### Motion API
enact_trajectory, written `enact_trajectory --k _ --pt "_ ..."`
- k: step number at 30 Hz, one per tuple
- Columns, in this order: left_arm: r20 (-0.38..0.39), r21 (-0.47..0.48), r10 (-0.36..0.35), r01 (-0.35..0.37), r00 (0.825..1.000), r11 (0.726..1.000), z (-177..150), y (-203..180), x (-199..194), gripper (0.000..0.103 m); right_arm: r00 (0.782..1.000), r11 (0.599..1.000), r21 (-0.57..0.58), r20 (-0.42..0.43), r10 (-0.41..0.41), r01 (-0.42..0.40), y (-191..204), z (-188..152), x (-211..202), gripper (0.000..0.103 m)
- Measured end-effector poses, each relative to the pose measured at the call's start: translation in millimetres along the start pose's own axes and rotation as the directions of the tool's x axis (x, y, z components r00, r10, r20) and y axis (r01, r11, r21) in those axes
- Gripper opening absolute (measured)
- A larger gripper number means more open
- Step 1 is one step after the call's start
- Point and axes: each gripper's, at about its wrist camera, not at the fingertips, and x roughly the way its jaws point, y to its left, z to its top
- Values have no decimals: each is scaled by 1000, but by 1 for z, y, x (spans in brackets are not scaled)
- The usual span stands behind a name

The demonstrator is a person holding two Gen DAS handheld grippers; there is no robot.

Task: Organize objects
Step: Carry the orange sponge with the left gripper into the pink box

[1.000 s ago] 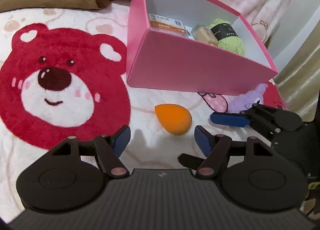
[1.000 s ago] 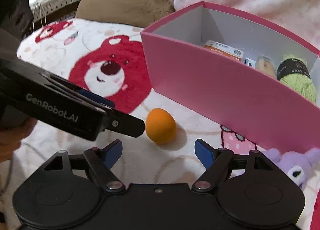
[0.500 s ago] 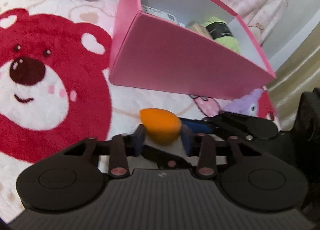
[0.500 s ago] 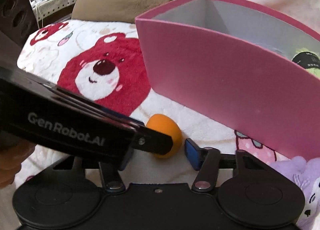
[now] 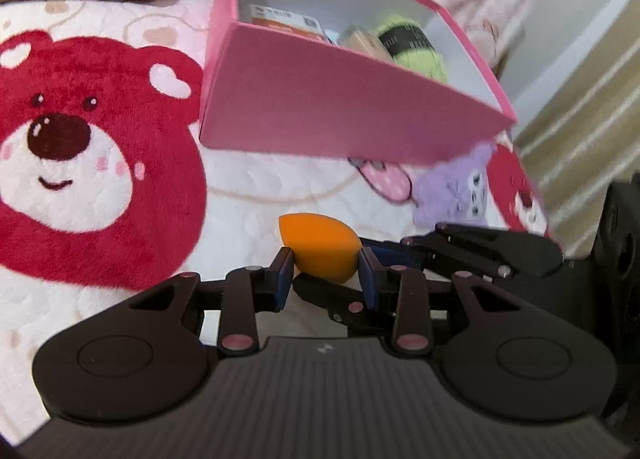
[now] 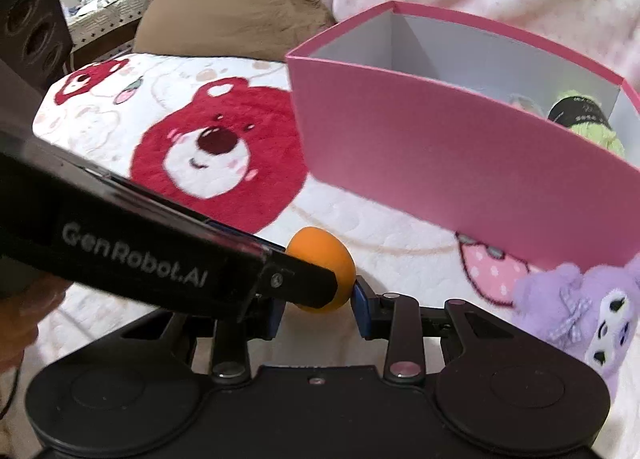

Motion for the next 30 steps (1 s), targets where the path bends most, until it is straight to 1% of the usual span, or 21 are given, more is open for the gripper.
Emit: enact_trajectory --k 2,7,11,14,16,19,21,25,26,30 --pt "-15 -1 4 -4 1000 1000 -4 -4 -5 34 1000 1000 16 -4 11 -11 2 -4 -7 40" --pt "-56 28 15 -14 998 1000 -9 -19 -17 34 999 994 102 -29 31 -28 5 -10 -24 40" --pt "-71 47 7 -4 997 999 -6 -34 -26 34 999 992 127 -34 14 -9 7 -10 -43 40" --pt "-64 43 -6 9 998 999 -3 -46 -30 34 999 992 118 -31 -29 32 7 -8 -56 40" --pt "-45 72 10 -7 999 997 -2 -57 -35 34 999 992 114 -29 -43 46 6 -3 -62 40" --pt "-25 88 28 -26 999 996 4 -69 -44 33 998 993 97 -20 -66 67 7 7 -70 40" --pt "-13 94 36 -35 999 995 13 -75 -53 33 998 992 111 -9 -64 65 5 15 -79 40" --pt "14 79 36 -37 999 996 33 -84 -77 34 1000 979 204 -2 -7 7 -5 42 -98 40" --pt "16 80 36 -38 999 996 40 -86 -83 34 1000 979 205 4 5 -6 -7 51 -104 40" --pt "14 101 48 -49 999 994 74 -95 -101 34 1000 988 152 23 14 -17 -9 83 -117 40"
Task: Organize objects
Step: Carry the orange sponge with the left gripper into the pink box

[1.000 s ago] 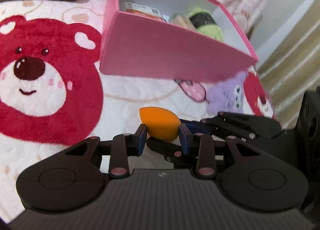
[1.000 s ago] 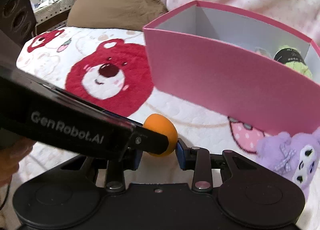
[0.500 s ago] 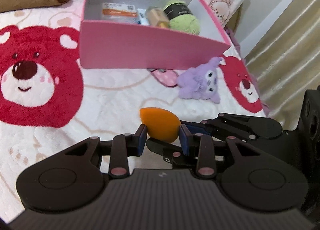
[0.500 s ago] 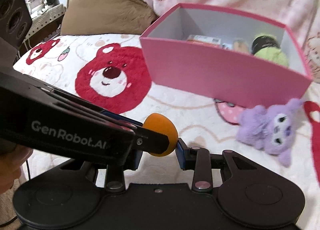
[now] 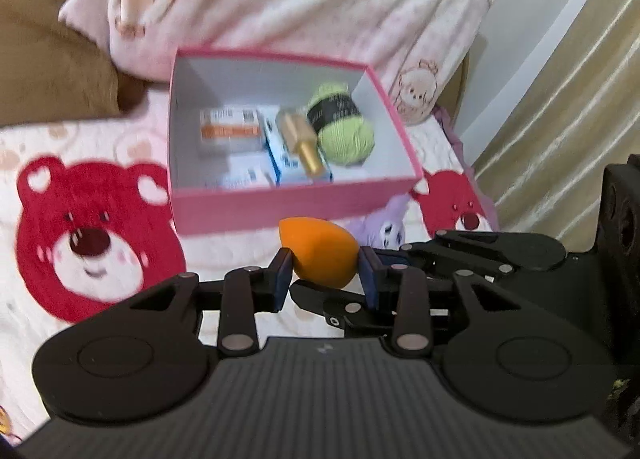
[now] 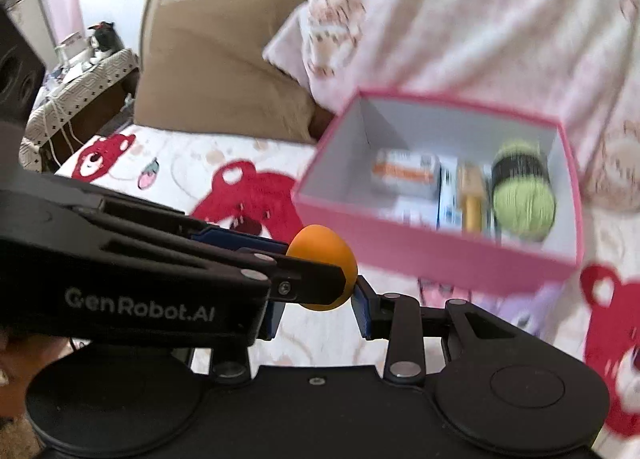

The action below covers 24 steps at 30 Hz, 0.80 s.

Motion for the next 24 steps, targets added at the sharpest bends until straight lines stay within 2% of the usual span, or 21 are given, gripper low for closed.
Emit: enact_trajectory --k 4,12,19,24 --pt "-29 -16 24 -24 999 1000 33 2 0 34 1000 1000 -15 -7 27 -27 -8 31 2 40" --pt "-135 -133 78 -96 988 986 87 30 52 34 989 987 120 -96 116 -104 -53 76 55 40" --pt "-228 -190 165 -210 959 959 111 56 120 35 964 960 238 -184 193 -146 -98 92 128 40" --pt "-255 -259 181 -248 950 933 116 78 157 35 941 938 302 -233 244 -168 -123 93 174 40"
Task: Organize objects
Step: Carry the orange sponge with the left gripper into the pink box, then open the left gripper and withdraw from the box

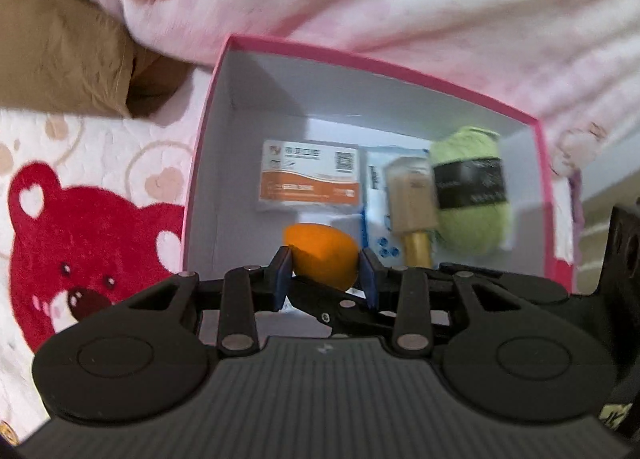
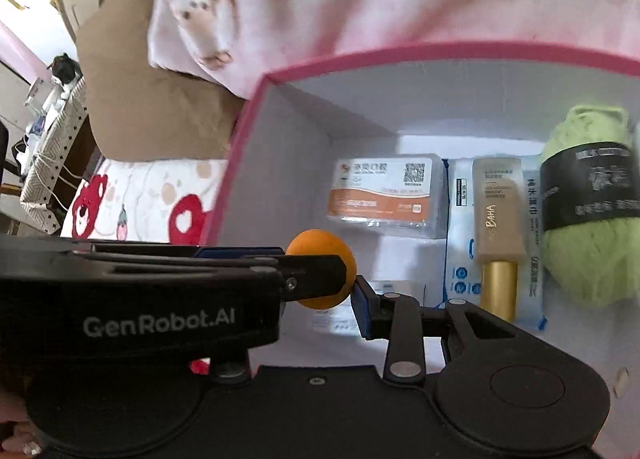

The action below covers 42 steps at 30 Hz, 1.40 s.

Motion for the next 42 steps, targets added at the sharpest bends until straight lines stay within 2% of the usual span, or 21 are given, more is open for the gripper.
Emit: enact_trajectory --k 7,10,11,15,16,17,18,20,23,26,29,32,38,42 --pt "-15 -53 -7 6 1000 999 8 9 26 35 998 1000 -8 -57 -16 15 -11 9 28 40" --pt "15 -56 -52 52 999 997 9 8 30 33 998 999 -3 -47 -48 48 -17 12 27 41" --pt "30 -62 -67 69 997 996 8 8 30 33 996 996 -9 -42 -84 84 -18 12 27 42" --pt "77 -46 -66 70 995 997 3 7 26 36 993 993 -9 -10 -121 121 -23 9 18 42" --pt "89 -38 -66 70 994 997 2 6 23 37 992 991 -19 2 -129 129 -23 7 16 45" --pt "102 -25 -67 70 993 997 0 5 19 38 988 988 -32 20 -153 153 -21 6 13 53" --pt "115 -12 -67 68 991 998 -1 3 15 40 983 982 -42 38 -182 184 -25 5 8 58" --pt "137 2 -56 56 989 998 -3 1 7 41 982 982 -47 65 -180 183 -25 0 -1 58" --pt "157 29 -51 47 986 998 -8 -2 -6 41 984 985 -67 98 -151 158 -25 -10 -22 58" --pt "185 86 -62 47 981 995 -17 -5 -21 47 983 986 -100 143 -115 130 -19 -23 -46 58" --pt "204 134 -29 2 979 991 -29 -6 -35 47 979 985 -145 191 -70 99 -13 -43 -78 58" --pt "208 172 -28 -9 978 985 -40 -10 -49 48 968 968 -221 240 -67 122 -4 -68 -108 58" --pt "207 231 -16 -33 978 972 -65 -21 -90 54 951 939 -296 297 -85 176 11 -111 -149 59" --pt "149 292 -18 -26 989 956 -79 -29 -107 56 947 916 -337 301 -115 218 21 -128 -172 60"
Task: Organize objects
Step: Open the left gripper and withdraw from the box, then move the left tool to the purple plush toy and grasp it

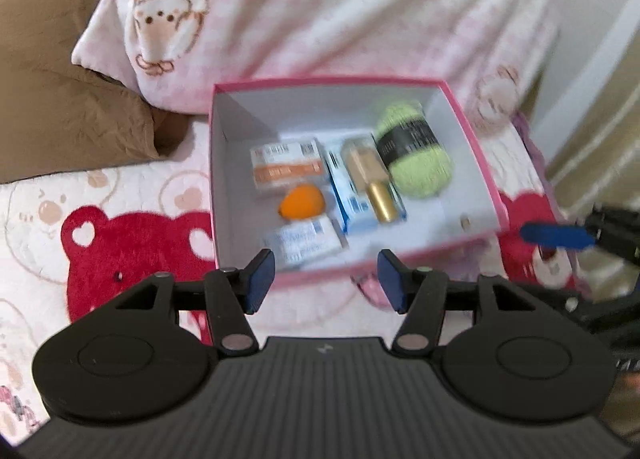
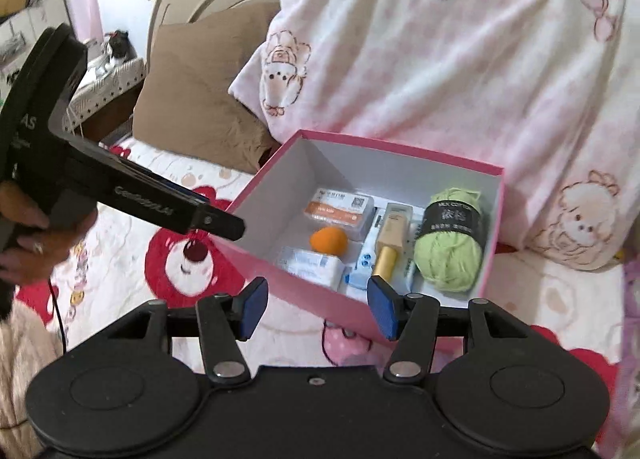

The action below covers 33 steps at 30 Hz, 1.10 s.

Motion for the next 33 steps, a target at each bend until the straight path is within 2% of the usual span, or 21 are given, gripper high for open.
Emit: enact_trajectory --k 2,6,8,11,16,19,24,33 --pt "-12 0 -7 7 1000 1000 -5 -1 -9 56 1000 999 -28 -13 -16 15 6 -3 -14 61" --pt "-8 35 -14 14 1000 999 -17 -11 -26 56 999 998 -61 -32 -17 15 11 -16 -40 73" --pt "4 50 -21 20 1000 999 -24 -17 -33 57 999 996 -92 -38 -22 19 14 -26 -48 73" --pt "17 36 -49 48 999 998 -36 -22 -36 57 998 989 -140 -36 -43 38 20 -44 -59 78" --pt "63 -6 -95 96 993 995 -54 -33 -33 57 999 991 -130 -27 -29 26 20 -71 -67 81" --pt "91 -29 -133 136 987 990 -64 -37 -26 57 999 995 -99 35 -13 17 14 -94 -58 84" --pt "110 -4 -161 162 981 987 -82 -46 -2 57 995 996 -56 73 -65 69 5 -122 -28 85" --pt "144 -15 -186 190 972 982 -100 -55 60 57 984 978 -119 75 -161 169 -2 -144 17 89"
